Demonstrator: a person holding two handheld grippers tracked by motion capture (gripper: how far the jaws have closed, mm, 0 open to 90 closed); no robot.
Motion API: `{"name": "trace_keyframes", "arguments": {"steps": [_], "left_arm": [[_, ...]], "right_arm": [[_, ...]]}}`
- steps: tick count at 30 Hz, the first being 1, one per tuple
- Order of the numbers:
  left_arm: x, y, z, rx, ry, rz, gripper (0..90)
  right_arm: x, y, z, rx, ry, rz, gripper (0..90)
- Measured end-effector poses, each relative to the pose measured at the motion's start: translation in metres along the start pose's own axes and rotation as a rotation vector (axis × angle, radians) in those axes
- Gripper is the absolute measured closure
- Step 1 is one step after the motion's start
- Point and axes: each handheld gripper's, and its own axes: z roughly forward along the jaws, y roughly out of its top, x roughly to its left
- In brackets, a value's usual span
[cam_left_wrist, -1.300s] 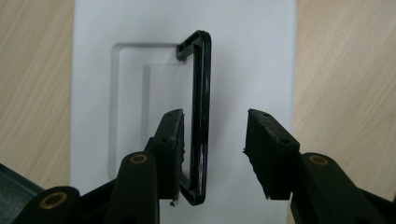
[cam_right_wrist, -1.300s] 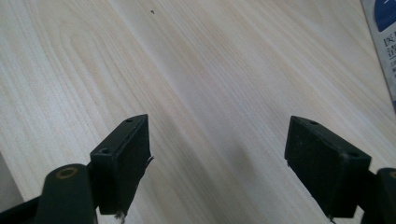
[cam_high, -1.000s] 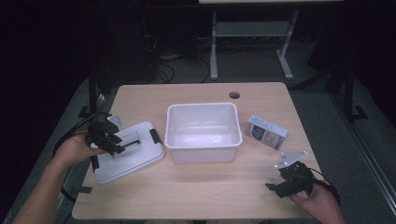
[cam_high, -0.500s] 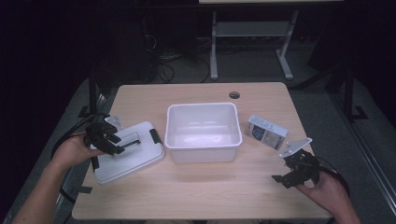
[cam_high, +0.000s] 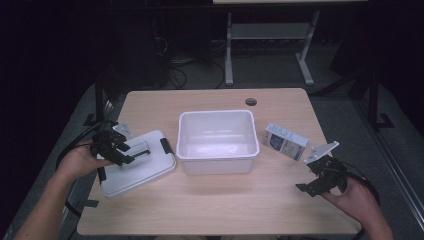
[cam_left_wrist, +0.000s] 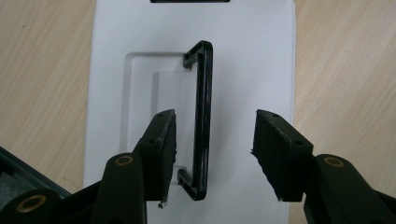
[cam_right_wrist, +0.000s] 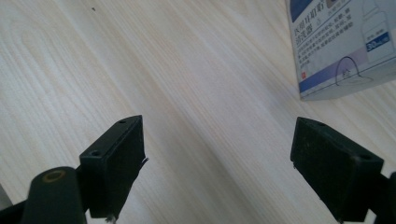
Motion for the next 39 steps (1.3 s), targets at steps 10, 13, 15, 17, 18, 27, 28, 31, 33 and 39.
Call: {"name": "trace_keyframes", "arguments": {"steps": [10, 13, 15, 17, 18, 27, 28, 31, 33, 39], "left_arm": [[0.003, -0.002, 0.0, -0.001, -0.009, -0.009, 46.7], [0.003, -0.003, 0.001, -0.004, -0.009, -0.013, 46.8], [0.003, -0.003, 0.0, -0.002, -0.007, -0.012, 46.9], [0.003, -0.004, 0.0, -0.003, -0.008, -0.013, 46.9], [0.004, -0.004, 0.0, -0.004, -0.007, -0.012, 46.9], [0.004, -0.004, -0.001, -0.01, -0.006, -0.018, 46.6], [0.004, -0.004, -0.001, -0.007, -0.007, -0.018, 46.6], [0.004, -0.004, -0.002, -0.012, -0.007, -0.017, 46.6], [0.004, -0.003, -0.003, -0.013, -0.005, -0.015, 46.6], [0.005, -0.003, -0.002, -0.011, -0.005, -0.018, 46.2]], "right_arm": [[-0.014, 0.008, -0.008, 0.015, -0.032, -0.01, 16.1], [-0.019, 0.012, -0.009, 0.015, -0.033, -0.013, 16.1], [-0.022, 0.016, -0.011, 0.025, -0.033, -0.009, 16.2], [-0.022, 0.017, -0.011, 0.023, -0.034, -0.007, 16.2], [-0.024, 0.019, -0.012, 0.024, -0.034, -0.01, 16.1], [-0.032, 0.03, -0.016, 0.051, -0.046, -0.025, 16.3], [-0.034, 0.031, -0.016, 0.053, -0.047, -0.028, 16.3], [-0.038, 0.035, -0.018, 0.056, -0.043, -0.026, 16.3], [-0.041, 0.038, -0.019, 0.064, -0.042, -0.025, 16.3], [-0.05, 0.048, -0.022, 0.058, -0.042, -0.032, 16.3]]}}
